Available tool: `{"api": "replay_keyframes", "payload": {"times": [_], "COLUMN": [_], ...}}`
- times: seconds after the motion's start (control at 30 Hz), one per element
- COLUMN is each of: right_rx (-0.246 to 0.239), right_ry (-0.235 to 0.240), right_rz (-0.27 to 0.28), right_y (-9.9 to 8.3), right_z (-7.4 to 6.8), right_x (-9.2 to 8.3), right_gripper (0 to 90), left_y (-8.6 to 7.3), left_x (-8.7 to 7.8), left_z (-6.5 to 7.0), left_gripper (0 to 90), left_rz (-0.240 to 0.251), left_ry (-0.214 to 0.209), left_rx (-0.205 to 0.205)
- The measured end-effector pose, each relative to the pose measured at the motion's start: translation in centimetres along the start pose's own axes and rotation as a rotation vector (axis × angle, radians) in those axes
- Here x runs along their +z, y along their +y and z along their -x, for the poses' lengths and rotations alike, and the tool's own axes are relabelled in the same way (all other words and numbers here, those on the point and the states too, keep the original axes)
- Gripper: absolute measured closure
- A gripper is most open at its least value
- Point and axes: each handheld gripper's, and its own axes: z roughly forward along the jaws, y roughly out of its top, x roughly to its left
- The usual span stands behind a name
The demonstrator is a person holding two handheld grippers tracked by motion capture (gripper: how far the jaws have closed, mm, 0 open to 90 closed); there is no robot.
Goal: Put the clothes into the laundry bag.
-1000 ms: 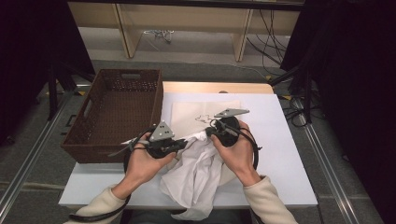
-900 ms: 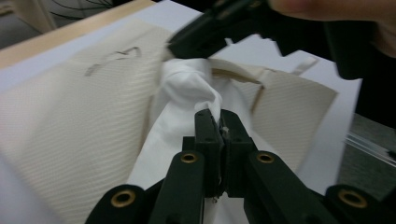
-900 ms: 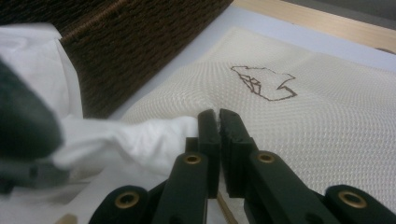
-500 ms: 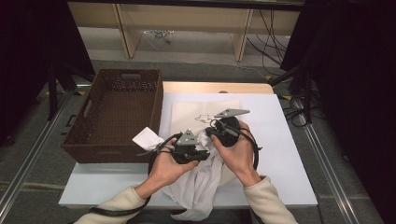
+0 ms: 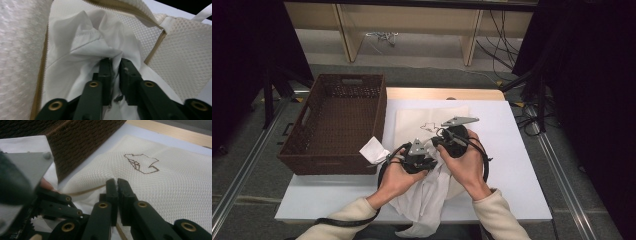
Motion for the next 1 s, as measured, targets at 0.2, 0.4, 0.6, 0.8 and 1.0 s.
{"api": "replay_keyframes", "payload": {"times": [0.2, 0.4, 0.6, 0.8, 1.0], "right_rx": [0.008, 0.025, 0.024, 0.035, 0.018], "right_ry": [0.005, -0.001, 0.000, 0.000, 0.002], "right_rz": [0.002, -0.006, -0.009, -0.012, -0.014], "right_y": [0.0, 0.0, 0.0, 0.0, 0.0], "right_z": [0.1, 0.0, -0.1, -0.1, 0.0], "right_x": [0.1, 0.0, 0.0, 0.0, 0.0], "right_gripper": [88.9, 88.8, 88.8, 88.8, 88.8], "left_y": [-0.4, -0.8, -2.0, -3.1, -3.2], "left_x": [-1.5, -3.4, -2.8, -0.6, 0.1], "left_z": [0.6, 1.6, 2.0, 1.7, 1.6], "left_gripper": [50.6, 34.9, 32.4, 39.0, 58.0], "left_rz": [0.035, 0.004, -0.076, -0.154, -0.166], "left_ry": [0.009, 0.029, 0.061, 0.045, 0.055], "left_rx": [0.019, 0.096, 0.138, 0.143, 0.132]}}
